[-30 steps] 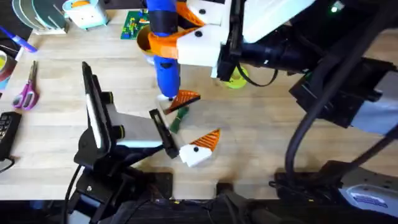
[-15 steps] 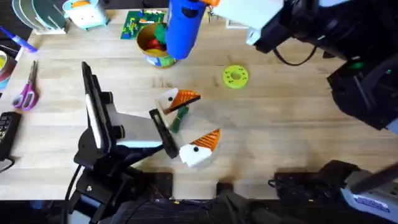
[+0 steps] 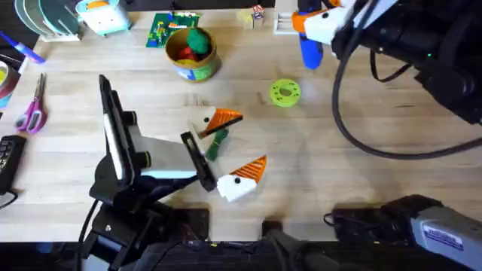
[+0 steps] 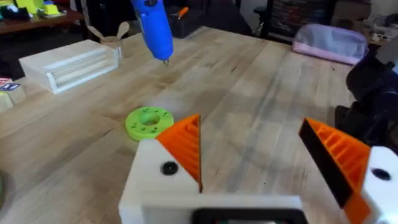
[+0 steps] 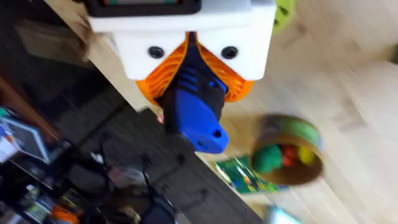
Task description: Pick up the gripper from the table and insert it into the empty holder that is missing its gripper. Then pick up a screw, insert it into the mounting hole, and use the screwdriver to tighten it. Finally, clean up the table by picking up the vegetable and placing it into the bucket.
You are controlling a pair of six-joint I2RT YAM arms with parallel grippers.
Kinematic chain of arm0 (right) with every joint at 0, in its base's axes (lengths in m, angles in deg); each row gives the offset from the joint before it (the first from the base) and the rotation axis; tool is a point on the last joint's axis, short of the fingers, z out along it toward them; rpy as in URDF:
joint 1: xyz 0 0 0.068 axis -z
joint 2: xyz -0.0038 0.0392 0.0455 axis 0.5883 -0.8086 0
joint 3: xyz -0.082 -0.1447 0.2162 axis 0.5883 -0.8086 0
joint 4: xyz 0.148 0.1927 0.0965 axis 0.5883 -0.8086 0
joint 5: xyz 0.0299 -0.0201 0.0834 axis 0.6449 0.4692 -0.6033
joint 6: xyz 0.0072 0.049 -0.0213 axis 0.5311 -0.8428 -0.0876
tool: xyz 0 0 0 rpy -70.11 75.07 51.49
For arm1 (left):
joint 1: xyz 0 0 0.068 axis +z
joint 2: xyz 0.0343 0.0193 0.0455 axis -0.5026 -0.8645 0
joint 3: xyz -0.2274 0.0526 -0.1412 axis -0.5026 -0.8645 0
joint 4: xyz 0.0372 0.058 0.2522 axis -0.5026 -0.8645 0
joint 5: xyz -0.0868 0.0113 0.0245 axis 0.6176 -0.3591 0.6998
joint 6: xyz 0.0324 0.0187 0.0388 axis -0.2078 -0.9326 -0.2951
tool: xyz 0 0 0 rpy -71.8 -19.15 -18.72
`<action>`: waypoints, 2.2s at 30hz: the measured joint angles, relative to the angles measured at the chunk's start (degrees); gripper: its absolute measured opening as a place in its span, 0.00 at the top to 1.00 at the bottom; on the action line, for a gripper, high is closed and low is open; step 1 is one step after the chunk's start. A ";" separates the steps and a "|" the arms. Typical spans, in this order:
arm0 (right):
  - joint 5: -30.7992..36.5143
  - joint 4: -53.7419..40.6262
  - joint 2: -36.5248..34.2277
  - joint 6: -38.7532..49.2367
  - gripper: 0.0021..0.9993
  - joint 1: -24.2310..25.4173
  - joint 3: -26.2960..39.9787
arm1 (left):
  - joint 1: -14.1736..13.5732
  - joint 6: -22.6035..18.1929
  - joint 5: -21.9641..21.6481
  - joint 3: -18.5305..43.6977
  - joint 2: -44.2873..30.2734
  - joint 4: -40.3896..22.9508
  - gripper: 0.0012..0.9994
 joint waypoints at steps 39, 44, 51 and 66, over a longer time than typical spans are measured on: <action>34.63 -5.32 -32.44 28.36 0.01 4.74 4.32 | 0.00 0.00 0.00 0.00 0.01 -0.01 0.01; 34.16 -8.62 -30.70 19.89 0.01 4.61 4.17 | 0.00 0.00 0.00 0.00 0.00 -0.01 0.01; 33.34 -14.24 -21.32 6.33 0.01 4.32 3.54 | 0.00 0.00 0.00 0.00 0.00 -0.01 0.01; 28.40 -27.17 0.05 -13.72 0.01 2.10 3.54 | 0.00 -0.51 -0.31 0.00 0.00 0.03 0.91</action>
